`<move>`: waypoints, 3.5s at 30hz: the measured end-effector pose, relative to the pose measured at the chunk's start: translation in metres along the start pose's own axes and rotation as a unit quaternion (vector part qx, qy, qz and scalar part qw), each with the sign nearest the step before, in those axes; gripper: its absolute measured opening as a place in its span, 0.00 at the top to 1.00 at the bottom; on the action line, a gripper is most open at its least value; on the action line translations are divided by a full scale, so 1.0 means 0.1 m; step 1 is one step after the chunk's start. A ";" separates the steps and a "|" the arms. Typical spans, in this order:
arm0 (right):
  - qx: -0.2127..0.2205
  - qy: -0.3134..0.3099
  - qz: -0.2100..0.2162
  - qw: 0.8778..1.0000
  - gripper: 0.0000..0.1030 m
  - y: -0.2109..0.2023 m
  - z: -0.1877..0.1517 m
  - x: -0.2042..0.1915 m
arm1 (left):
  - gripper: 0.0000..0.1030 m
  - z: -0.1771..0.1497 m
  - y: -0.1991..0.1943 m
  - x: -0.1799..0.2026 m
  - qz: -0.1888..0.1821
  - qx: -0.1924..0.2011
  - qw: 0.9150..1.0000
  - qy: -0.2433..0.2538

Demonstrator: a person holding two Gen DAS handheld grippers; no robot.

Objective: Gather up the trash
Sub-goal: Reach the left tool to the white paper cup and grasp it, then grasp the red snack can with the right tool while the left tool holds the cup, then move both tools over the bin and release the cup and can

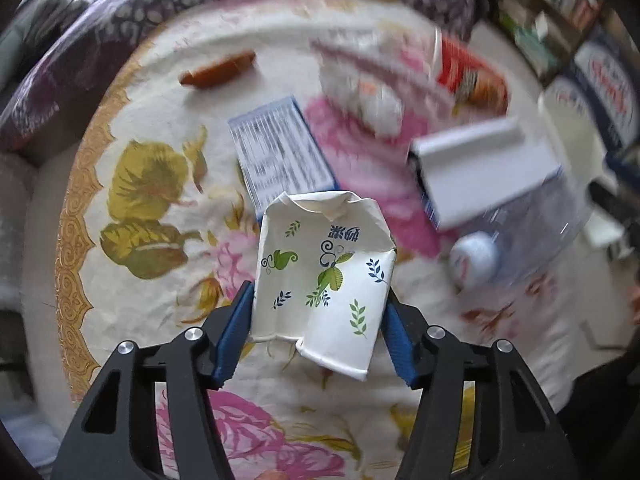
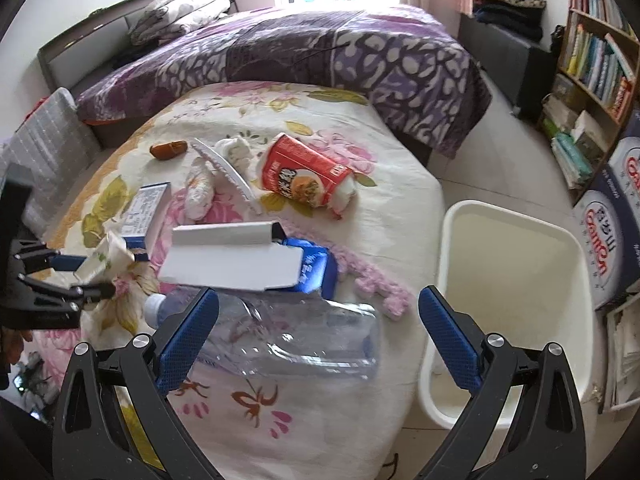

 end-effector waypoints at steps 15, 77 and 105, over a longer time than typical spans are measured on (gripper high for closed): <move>-0.029 -0.142 0.019 0.989 0.07 0.85 0.81 -0.22 | 0.42 0.49 -0.63 0.09 -0.026 0.109 0.991 -0.070; 0.083 0.162 -0.067 0.981 0.53 -0.31 0.36 1.18 | 0.41 1.00 -0.73 1.02 0.000 0.252 0.964 -0.086; 0.052 0.304 -0.149 0.940 0.28 -0.59 -0.21 2.67 | 0.40 1.17 -0.19 2.65 -0.061 0.215 0.974 0.032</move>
Point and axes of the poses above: each gripper's, at about its wrist camera, not at the fingertips, and y roughly the way its jaws point, x to its right, z to its top, the point moved 8 cm from there along y, roughly the way its jaws point, and after that the axes turned 9 degrees about -z, right-handed, at the moved point
